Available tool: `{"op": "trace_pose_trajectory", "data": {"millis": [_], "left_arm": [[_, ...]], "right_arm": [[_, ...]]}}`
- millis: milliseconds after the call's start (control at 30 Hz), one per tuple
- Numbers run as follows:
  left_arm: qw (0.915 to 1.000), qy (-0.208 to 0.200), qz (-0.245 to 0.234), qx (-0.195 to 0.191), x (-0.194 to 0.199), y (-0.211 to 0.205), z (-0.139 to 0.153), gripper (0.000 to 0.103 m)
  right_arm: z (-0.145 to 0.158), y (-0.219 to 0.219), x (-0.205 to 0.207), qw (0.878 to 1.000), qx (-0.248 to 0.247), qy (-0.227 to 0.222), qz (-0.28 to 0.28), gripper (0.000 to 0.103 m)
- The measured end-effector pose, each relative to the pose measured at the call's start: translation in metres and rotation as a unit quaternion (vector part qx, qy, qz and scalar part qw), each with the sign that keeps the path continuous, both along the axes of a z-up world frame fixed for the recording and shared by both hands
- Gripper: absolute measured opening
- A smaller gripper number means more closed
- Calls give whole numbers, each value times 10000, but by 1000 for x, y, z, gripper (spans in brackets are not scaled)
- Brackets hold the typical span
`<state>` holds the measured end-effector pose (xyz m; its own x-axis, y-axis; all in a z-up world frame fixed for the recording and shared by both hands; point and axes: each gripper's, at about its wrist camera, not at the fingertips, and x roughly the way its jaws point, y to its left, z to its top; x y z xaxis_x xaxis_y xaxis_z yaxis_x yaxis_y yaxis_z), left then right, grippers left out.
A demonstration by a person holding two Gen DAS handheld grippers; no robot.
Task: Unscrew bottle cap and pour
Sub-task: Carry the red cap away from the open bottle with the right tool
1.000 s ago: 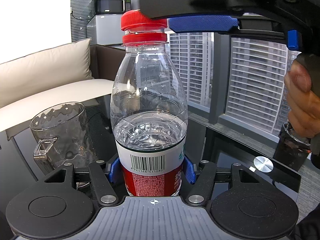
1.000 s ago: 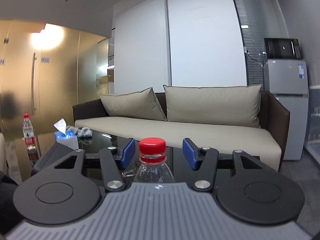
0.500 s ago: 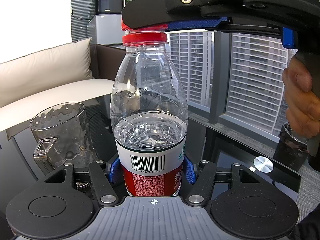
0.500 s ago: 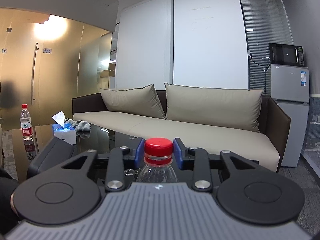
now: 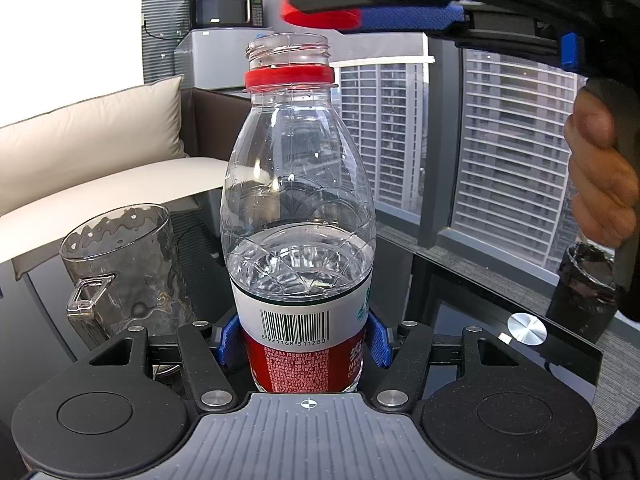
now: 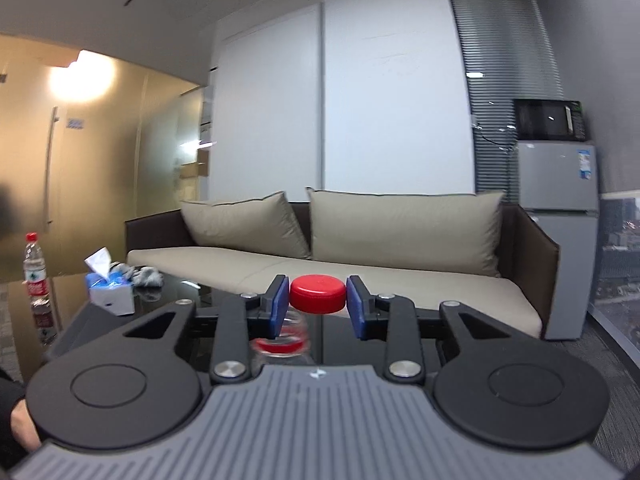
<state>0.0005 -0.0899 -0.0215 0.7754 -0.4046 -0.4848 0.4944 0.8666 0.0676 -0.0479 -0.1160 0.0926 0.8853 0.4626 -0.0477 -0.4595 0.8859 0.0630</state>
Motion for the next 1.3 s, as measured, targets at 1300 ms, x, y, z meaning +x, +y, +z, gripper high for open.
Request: {"op": "trace_pose_trajectory", "data": {"millis": [1300], "left_arm": [[10000,43,0,-12,2,6,3,57]], "right_arm": [[-76,-7,62,9772,-644,1860,-796,33]]}}
